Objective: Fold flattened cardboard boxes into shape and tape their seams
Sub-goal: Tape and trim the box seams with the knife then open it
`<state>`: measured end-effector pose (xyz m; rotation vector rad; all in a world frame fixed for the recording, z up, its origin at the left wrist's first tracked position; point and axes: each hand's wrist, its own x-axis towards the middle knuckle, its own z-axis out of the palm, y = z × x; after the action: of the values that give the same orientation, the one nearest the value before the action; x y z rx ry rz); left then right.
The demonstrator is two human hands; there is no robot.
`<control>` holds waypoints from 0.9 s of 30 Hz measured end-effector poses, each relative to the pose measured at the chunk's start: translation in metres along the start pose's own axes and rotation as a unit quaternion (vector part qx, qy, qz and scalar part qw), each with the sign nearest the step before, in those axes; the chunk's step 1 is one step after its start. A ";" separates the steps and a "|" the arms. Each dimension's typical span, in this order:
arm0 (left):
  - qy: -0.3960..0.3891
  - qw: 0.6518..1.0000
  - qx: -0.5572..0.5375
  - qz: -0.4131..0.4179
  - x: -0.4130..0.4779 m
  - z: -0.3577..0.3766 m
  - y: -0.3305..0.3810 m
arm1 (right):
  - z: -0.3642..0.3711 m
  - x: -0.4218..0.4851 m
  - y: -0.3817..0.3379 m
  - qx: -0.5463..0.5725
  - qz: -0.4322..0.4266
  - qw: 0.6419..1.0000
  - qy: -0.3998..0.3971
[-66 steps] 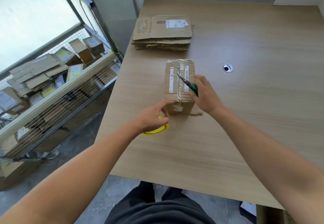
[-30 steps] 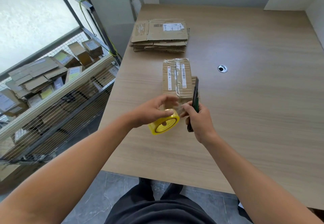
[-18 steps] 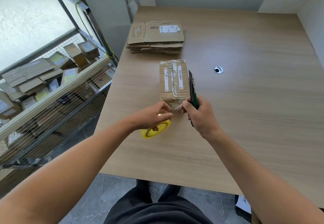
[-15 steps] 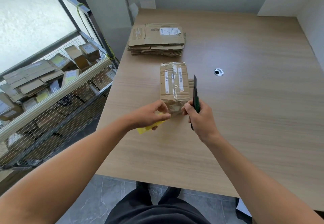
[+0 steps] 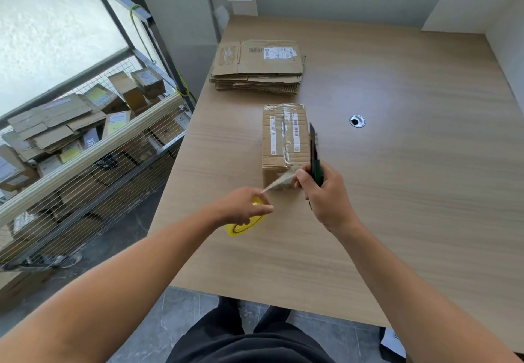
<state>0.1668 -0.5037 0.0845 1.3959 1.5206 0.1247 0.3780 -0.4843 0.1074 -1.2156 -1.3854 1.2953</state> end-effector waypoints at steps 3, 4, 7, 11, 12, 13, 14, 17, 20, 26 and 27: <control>-0.007 0.987 -0.158 0.041 -0.003 -0.006 -0.002 | -0.001 0.007 0.003 0.024 0.035 0.997 0.065; -0.008 0.977 -0.207 0.053 -0.006 -0.011 -0.001 | -0.005 0.009 0.006 0.037 0.054 0.994 0.084; -0.032 0.958 -0.274 0.081 -0.009 -0.023 0.006 | -0.014 0.013 0.014 0.069 0.091 0.989 0.097; -0.040 0.974 -0.201 0.100 -0.007 -0.033 0.014 | -0.016 0.016 0.020 0.101 0.105 0.983 0.108; -0.022 0.979 -0.174 0.102 -0.006 -0.034 0.017 | -0.017 0.017 0.020 0.105 0.105 0.983 0.108; -0.007 0.983 -0.150 0.103 -0.004 -0.036 0.019 | -0.018 0.017 0.021 0.106 0.105 0.983 0.108; 0.001 0.986 -0.130 0.104 -0.002 -0.039 0.020 | -0.019 0.017 0.021 0.106 0.104 0.983 0.110; 0.012 0.993 -0.061 0.097 0.003 -0.045 0.024 | -0.022 0.020 0.019 0.106 0.092 0.982 0.128; 0.057 0.995 0.025 0.079 0.009 -0.049 0.028 | -0.019 0.025 0.015 0.122 0.087 0.979 0.139; 0.145 0.975 0.142 0.097 0.016 -0.058 0.030 | -0.011 0.029 0.027 0.119 0.105 0.975 0.155; 0.147 0.975 0.134 0.103 0.018 -0.060 0.028 | -0.010 0.030 0.031 0.107 0.111 0.977 0.151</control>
<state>0.1470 -0.4492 0.1202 1.8152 1.6760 0.2717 0.3863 -0.4535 0.0768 -1.3786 -0.8903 1.3086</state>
